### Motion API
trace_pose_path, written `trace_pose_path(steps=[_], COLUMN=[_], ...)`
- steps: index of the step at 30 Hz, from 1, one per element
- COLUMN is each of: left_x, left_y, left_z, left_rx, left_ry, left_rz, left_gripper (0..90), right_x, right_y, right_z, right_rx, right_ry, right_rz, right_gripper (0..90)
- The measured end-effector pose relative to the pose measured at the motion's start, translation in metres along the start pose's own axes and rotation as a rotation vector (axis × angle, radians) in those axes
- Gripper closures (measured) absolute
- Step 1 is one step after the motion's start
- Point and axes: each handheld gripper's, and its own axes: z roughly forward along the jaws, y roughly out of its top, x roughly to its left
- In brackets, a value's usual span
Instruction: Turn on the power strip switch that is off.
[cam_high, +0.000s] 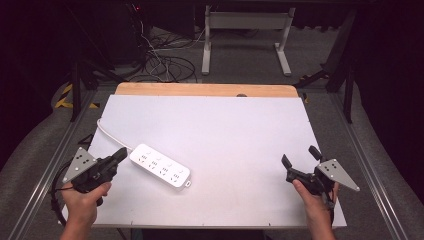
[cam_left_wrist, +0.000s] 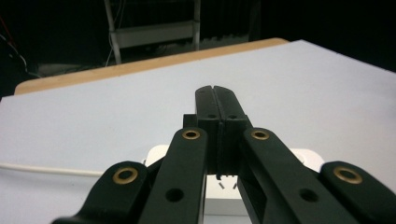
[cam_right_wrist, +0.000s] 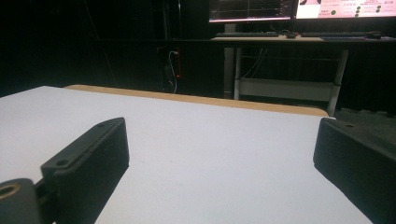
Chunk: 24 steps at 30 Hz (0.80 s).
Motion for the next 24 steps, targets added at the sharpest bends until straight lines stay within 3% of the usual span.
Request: trace_pose_path(steps=[2, 3, 14, 24], left_x=[0.0, -0.001, 0.001, 0.0], left_y=[0.0, 0.0, 0.012, 0.012], left_z=[0.006, 0.013, 0.044, 0.073], left_rx=[0.037, 0.079, 0.191, 0.325], left_ry=[0.011, 0.02, 0.049, 0.036], left_rz=[0.008, 0.028, 0.075, 0.084], left_gripper=[90.0, 90.0, 90.0, 90.0], right_x=[0.0, 0.0, 0.0, -0.001], right_y=[0.0, 0.0, -0.001, -0.002], right_z=[0.0, 0.0, 0.0, 0.001], right_rx=[-0.001, 0.0, 0.007, 0.01], right_ry=[-0.001, 0.0, -0.003, 0.001], right_rz=[-0.002, -0.003, -0.004, -0.001], right_gripper=[3.9, 3.9, 4.1, 4.1])
